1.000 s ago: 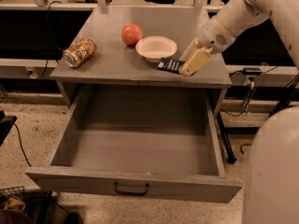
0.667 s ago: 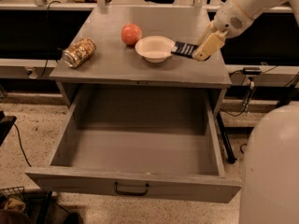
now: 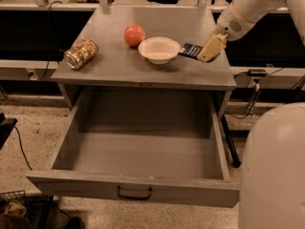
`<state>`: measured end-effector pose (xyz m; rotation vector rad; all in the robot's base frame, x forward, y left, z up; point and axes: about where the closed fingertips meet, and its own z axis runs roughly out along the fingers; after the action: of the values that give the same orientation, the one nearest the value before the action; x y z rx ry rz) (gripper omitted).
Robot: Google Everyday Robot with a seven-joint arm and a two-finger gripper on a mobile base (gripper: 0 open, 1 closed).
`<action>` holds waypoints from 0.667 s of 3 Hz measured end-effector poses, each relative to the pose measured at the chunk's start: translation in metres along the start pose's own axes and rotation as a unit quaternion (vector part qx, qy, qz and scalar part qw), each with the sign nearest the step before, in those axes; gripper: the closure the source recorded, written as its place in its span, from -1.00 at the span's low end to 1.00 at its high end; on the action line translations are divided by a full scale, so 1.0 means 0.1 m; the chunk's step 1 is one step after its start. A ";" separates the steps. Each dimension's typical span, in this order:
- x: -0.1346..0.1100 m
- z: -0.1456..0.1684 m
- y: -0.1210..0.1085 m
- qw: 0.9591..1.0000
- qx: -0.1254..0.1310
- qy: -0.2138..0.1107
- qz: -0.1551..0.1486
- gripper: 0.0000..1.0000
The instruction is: Pick rxbar blueberry from top drawer and place on counter
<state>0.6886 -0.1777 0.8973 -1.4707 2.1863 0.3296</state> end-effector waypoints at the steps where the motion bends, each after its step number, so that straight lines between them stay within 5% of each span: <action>1: 0.16 0.14 -0.10 0.995 0.017 0.023 0.094 1.00; 2: 0.30 0.16 -0.15 0.979 0.048 0.035 0.197 0.98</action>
Offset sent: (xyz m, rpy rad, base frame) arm 0.0004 -0.0369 -0.0295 0.0168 0.1634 -0.6025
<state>0.6974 -0.2006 0.8693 -1.0048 2.5082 0.3011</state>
